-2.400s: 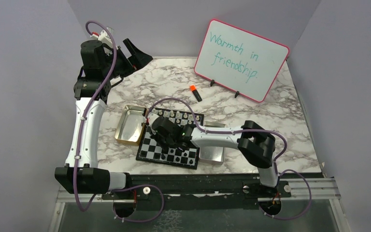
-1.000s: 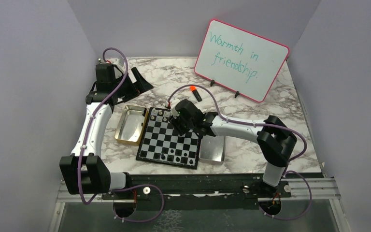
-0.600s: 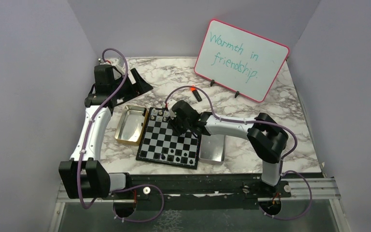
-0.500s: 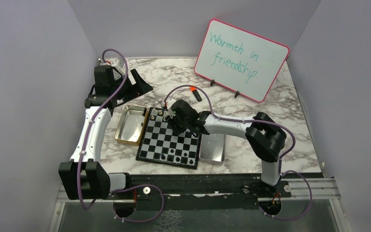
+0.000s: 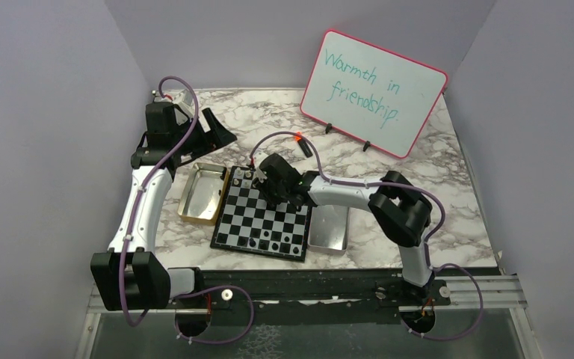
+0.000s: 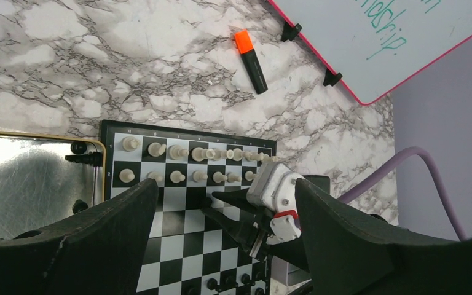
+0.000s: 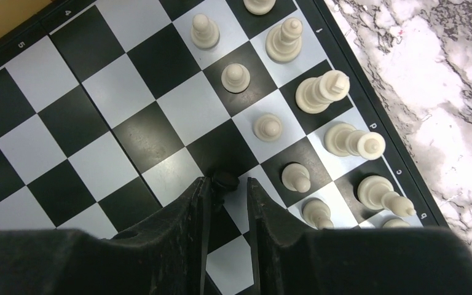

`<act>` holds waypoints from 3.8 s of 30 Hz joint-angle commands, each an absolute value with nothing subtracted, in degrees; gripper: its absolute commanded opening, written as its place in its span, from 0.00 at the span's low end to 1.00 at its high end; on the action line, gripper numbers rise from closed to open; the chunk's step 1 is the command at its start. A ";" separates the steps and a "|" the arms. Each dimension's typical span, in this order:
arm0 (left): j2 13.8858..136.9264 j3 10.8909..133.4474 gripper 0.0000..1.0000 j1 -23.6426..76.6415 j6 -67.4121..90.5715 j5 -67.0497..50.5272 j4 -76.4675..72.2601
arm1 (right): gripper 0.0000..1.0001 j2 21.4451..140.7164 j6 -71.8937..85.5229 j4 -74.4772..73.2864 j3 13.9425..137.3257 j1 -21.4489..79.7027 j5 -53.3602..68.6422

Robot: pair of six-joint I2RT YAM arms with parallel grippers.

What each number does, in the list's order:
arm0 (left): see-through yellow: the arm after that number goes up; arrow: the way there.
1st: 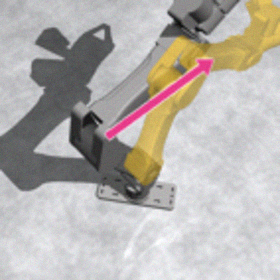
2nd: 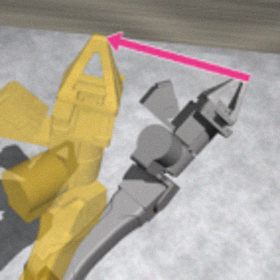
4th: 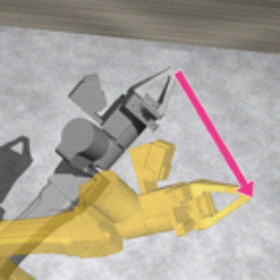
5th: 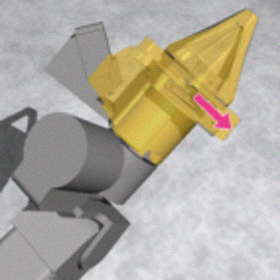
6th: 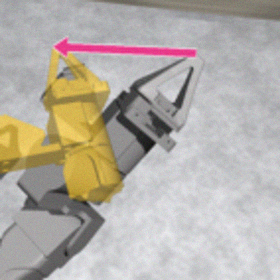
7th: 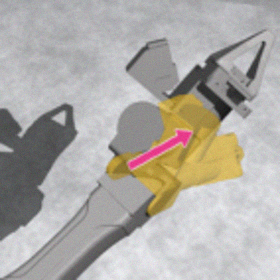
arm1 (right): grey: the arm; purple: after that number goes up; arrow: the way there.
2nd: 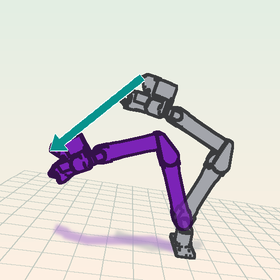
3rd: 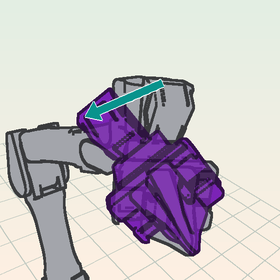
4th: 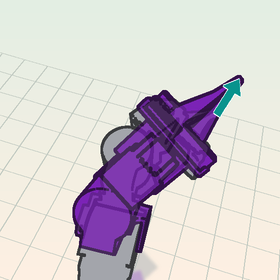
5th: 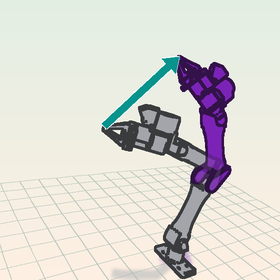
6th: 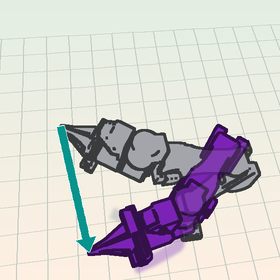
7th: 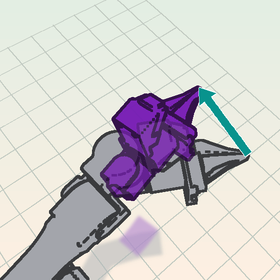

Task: Set up the chess pieces on the board
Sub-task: Place the chess piece on the chessboard, then pick up the chess piece from the chessboard.

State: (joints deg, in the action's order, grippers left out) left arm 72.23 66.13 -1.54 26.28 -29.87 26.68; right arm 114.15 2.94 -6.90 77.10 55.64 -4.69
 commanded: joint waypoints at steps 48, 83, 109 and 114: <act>67.55 61.24 0.57 12.70 21.88 -24.80 24.35 | 0.09 100.59 48.43 7.54 76.45 42.11 10.05; 70.51 53.44 0.59 -3.60 25.58 -28.68 23.04 | 0.41 111.23 30.43 -22.55 83.01 61.57 -10.08; 70.04 52.73 0.59 -3.55 26.54 -30.42 22.68 | 0.35 117.13 29.18 -22.51 85.52 62.48 -10.25; 70.14 52.23 0.59 -3.56 26.62 -31.01 22.68 | 0.30 117.59 28.77 -22.77 85.68 62.79 -10.53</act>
